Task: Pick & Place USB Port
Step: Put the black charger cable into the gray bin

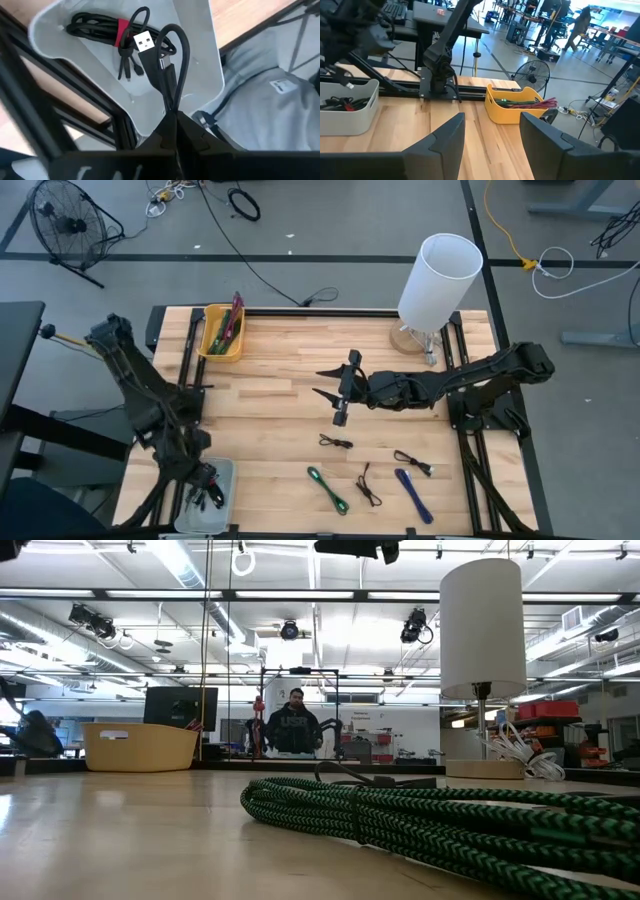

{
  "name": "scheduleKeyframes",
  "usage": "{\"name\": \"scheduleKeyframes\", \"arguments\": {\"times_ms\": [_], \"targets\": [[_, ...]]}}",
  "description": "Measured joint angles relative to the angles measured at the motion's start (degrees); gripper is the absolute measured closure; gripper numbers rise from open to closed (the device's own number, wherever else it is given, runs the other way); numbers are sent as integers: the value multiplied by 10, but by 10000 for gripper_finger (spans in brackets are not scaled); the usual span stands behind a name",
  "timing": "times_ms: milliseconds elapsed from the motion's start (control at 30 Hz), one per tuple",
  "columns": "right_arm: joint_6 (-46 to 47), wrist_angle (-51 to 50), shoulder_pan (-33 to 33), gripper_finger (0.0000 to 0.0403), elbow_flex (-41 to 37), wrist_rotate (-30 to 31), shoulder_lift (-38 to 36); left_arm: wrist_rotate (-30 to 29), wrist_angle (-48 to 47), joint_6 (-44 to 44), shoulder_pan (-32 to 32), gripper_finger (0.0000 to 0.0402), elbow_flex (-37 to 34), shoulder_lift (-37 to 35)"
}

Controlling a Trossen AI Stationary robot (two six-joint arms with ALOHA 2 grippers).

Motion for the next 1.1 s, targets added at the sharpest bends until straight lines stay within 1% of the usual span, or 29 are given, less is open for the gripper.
{"name": "scheduleKeyframes", "arguments": {"times_ms": [167, 333, 367, 433, 500, 567, 733, 833, 1000, 1100], "targets": [[0, 2, 0, 214, 0, 0, 0, 12, 25, 0, -6, 401, 0, 49], [0, 3, 0, 214, 0, 0, 0, 12, 42, 3, -6, 401, 0, 71], [0, 3, 0, 214, 0, 0, 0, 9, 39, 9, -6, 401, 0, 73], [0, 3, 0, 214, 0, 0, 0, -14, 25, 16, -6, 399, 0, 73], [0, 3, 0, 214, 0, 0, 0, -36, 13, 16, -6, 390, 0, 73], [0, 3, 0, 214, 0, 0, 0, -38, 8, 16, -5, 377, 0, 73], [1, 3, 0, 214, 0, 0, 0, -5, 5, 16, -6, 345, 0, 73], [0, 3, 0, 214, 0, 0, 0, 3, 0, 19, -6, 326, 0, 73], [-1, 3, 0, 214, 0, 0, 0, -28, 0, 78, -6, 303, 0, 73], [-1, 3, 0, 214, 0, 0, 0, -58, 15, 139, 3, 297, 0, 73]]}}
